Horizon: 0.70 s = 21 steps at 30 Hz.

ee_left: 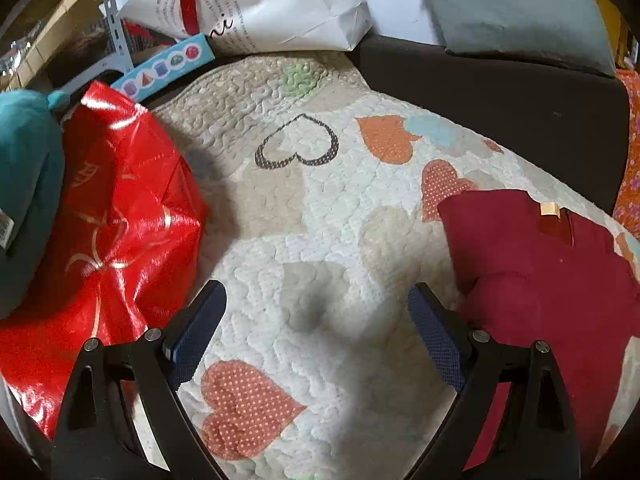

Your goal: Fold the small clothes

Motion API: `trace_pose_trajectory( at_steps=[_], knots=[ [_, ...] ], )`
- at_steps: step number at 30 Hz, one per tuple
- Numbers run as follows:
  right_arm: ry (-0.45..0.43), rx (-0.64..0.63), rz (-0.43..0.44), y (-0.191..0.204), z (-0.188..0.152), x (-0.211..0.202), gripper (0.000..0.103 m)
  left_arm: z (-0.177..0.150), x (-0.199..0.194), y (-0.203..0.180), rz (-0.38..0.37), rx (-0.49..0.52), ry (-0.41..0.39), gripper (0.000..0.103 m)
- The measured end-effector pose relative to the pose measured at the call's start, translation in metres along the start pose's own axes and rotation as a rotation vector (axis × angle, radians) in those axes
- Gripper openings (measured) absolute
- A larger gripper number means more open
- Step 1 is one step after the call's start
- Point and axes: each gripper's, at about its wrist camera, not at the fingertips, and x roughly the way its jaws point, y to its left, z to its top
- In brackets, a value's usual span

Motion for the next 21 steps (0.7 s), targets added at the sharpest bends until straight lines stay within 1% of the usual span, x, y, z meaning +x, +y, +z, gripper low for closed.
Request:
trace_pose_trajectory(
  at_steps=[1,3,6,7,9,11,12,13,14,16,18,19,21],
  knots=[
    [0.016,-0.011,-0.02,0.001,-0.001,0.005,0.047,-0.001,-0.001,0.002,-0.013,-0.008,0.006,0.092],
    [0.054,-0.031,-0.086,0.013,-0.009,0.021,0.047,0.0,-0.004,0.001,-0.029,-0.011,0.004,0.092],
    [0.078,-0.039,-0.175,0.028,-0.015,0.036,0.048,-0.001,-0.009,-0.003,-0.025,0.01,-0.011,0.092],
    [0.085,-0.065,-0.214,0.033,-0.022,0.039,0.048,-0.001,-0.009,-0.003,-0.024,0.016,-0.012,0.092],
    [0.082,-0.141,-0.307,0.044,-0.024,0.05,0.047,-0.002,-0.009,-0.003,-0.026,0.016,-0.004,0.092],
    [0.074,-0.237,-0.395,0.056,-0.03,0.057,0.037,-0.002,-0.008,0.0,-0.03,0.005,0.004,0.092],
    [0.069,-0.263,-0.423,0.058,-0.032,0.058,0.029,-0.002,-0.009,0.002,-0.032,-0.002,0.004,0.092],
    [0.066,-0.272,-0.43,0.057,-0.033,0.057,0.018,-0.001,-0.01,0.003,-0.034,-0.007,0.0,0.092],
    [0.065,-0.259,-0.407,0.055,-0.033,0.053,0.013,-0.001,-0.011,0.005,-0.033,-0.011,-0.004,0.092],
    [0.058,-0.235,-0.354,0.056,-0.032,0.044,0.01,-0.001,-0.012,0.007,-0.033,-0.022,-0.006,0.092],
    [0.054,-0.219,-0.238,0.064,-0.033,0.036,0.01,0.0,-0.014,0.009,-0.044,-0.033,-0.012,0.092],
    [0.051,-0.227,-0.212,0.072,-0.033,0.041,0.01,0.0,-0.015,0.009,-0.044,-0.037,-0.016,0.092],
    [0.05,-0.241,-0.226,0.078,-0.035,0.051,0.01,0.0,-0.014,0.006,-0.043,-0.031,-0.019,0.092]
  ],
)
